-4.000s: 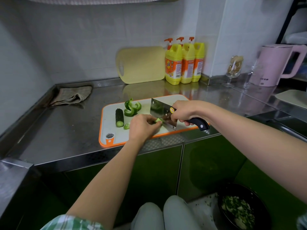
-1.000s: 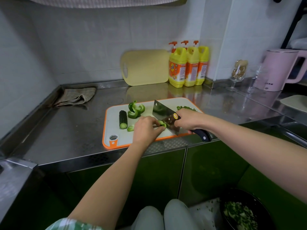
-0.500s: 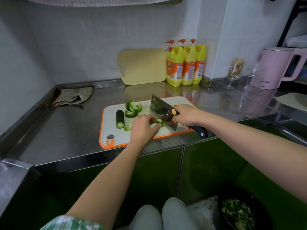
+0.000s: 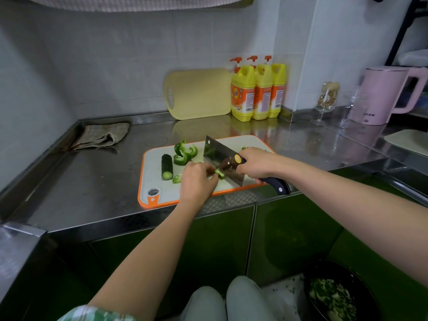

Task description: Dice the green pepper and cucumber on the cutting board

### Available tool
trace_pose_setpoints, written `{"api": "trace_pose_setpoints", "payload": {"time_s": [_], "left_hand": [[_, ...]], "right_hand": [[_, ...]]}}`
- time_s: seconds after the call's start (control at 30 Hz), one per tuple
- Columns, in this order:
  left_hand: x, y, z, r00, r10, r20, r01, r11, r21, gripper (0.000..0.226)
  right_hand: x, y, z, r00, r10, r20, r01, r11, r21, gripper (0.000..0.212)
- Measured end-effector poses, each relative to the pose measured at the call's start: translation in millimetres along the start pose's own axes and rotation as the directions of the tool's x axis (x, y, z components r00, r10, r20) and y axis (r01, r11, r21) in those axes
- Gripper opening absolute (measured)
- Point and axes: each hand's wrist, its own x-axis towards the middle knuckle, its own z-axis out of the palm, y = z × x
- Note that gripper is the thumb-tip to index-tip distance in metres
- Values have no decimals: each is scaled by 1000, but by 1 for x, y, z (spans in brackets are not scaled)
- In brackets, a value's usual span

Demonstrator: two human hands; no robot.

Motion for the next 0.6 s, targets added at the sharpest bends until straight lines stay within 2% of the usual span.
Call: {"api": "trace_pose_setpoints", "payload": {"time_s": [0.2,0.6], "left_hand": [[0,6,-3,1000,-18,6,18,1000,-20,25],[3,2,-1,999,-11,50,11,1000,6,31]], "right_hand": [[-2,-5,0,1000,-1,-12,0,997,-71,17],[0,0,1,1000,-16,-20,15,997,-69,13]]}}
